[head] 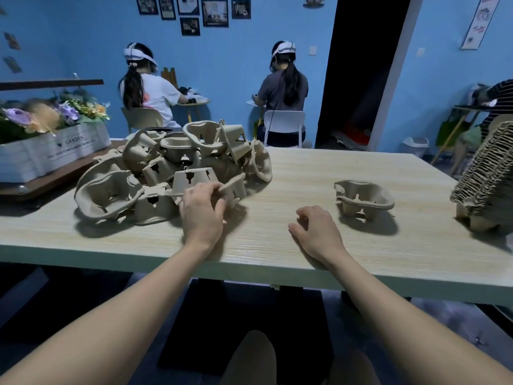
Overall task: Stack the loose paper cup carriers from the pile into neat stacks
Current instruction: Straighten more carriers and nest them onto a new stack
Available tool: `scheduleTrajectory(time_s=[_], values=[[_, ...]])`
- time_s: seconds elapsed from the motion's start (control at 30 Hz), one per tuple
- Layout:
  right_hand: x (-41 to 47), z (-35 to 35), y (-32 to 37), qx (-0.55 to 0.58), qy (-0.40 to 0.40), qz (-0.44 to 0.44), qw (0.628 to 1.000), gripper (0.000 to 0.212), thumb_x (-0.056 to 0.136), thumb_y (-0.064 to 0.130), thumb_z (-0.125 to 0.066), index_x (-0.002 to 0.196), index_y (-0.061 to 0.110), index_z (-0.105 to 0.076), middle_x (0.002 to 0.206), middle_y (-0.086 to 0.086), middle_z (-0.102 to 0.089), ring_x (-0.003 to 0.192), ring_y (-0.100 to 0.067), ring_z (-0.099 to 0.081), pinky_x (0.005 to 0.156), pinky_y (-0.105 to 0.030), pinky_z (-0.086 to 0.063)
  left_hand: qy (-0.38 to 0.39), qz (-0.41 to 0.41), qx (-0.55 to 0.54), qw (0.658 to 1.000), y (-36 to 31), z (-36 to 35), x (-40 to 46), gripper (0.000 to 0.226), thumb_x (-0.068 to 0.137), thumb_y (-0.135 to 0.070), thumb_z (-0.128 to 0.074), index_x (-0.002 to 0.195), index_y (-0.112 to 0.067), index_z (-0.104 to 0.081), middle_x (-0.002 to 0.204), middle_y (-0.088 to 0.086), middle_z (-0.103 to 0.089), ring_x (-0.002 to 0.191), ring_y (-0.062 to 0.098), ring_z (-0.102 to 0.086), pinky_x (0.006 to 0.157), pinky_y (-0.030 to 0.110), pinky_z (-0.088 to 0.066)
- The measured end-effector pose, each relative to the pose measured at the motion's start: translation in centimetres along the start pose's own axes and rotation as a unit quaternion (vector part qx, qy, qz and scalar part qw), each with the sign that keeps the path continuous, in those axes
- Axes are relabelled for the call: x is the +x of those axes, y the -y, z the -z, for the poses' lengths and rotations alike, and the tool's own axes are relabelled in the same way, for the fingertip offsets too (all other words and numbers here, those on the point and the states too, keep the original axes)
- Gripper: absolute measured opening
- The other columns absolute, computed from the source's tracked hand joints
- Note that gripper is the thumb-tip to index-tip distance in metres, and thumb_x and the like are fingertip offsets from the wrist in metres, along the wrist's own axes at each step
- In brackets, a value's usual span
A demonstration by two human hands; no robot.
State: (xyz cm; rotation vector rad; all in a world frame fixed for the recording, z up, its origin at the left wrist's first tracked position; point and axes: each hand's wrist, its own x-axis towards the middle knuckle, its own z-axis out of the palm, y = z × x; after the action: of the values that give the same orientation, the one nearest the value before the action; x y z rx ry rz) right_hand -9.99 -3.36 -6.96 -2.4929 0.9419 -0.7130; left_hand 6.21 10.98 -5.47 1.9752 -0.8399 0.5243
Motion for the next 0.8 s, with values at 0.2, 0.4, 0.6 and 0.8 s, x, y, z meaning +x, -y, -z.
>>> scheduleTrajectory(time_s=[0.2, 0.4, 0.6, 0.8], values=[[0.2, -0.1, 0.0, 0.018, 0.0, -0.005, 1.0, 0.038, 0.089, 0.032, -0.057, 0.122, 0.012, -0.057, 0.119, -0.004, -0.058, 0.113, -0.021, -0.048, 0.096, -0.033, -0.038, 0.025, -0.042, -0.055, 0.997, -1.5, -0.9, -0.5, 0.016, 0.084, -0.018, -0.068, 0.1, -0.016, -0.07, 0.099, -0.002, -0.068, 0.096, 0.019, -0.051, 0.078, 0.031, -0.038], [0.0, 0.3, 0.1, 0.11, -0.021, -0.008, 0.994, 0.029, 0.091, 0.034, -0.057, 0.108, 0.012, -0.065, 0.104, -0.001, -0.066, 0.098, -0.017, -0.059, 0.086, -0.03, -0.045, 0.061, -0.102, -0.06, 0.991, -3.7, -2.4, -1.7, 0.014, 0.081, -0.021, -0.071, 0.094, -0.02, -0.072, 0.09, -0.006, -0.068, 0.089, 0.013, -0.049, 0.076, 0.034, -0.042], [1.3, 0.9, 1.3, 0.266, -0.006, -0.092, 0.96, 0.029, 0.093, 0.035, -0.053, 0.086, 0.01, -0.066, 0.086, -0.006, -0.068, 0.086, -0.022, -0.062, 0.084, -0.04, -0.048, 0.073, -0.142, -0.063, 0.985, -4.3, -3.6, -2.2, 0.011, 0.078, -0.022, -0.074, 0.088, -0.021, -0.072, 0.086, -0.007, -0.068, 0.089, 0.017, -0.054, 0.078, 0.034, -0.042], [3.0, 0.1, 3.9, 0.33, 0.003, -0.181, 0.926, 0.035, 0.086, 0.024, -0.06, 0.052, 0.015, -0.054, 0.054, -0.005, -0.055, 0.066, -0.024, -0.054, 0.065, -0.037, -0.043, 0.101, -0.171, -0.035, 0.979, -4.0, -3.3, -1.8, 0.032, 0.079, -0.05, -0.063, 0.091, -0.021, -0.07, 0.09, -0.004, -0.066, 0.092, 0.019, -0.055, 0.08, 0.036, -0.047]])
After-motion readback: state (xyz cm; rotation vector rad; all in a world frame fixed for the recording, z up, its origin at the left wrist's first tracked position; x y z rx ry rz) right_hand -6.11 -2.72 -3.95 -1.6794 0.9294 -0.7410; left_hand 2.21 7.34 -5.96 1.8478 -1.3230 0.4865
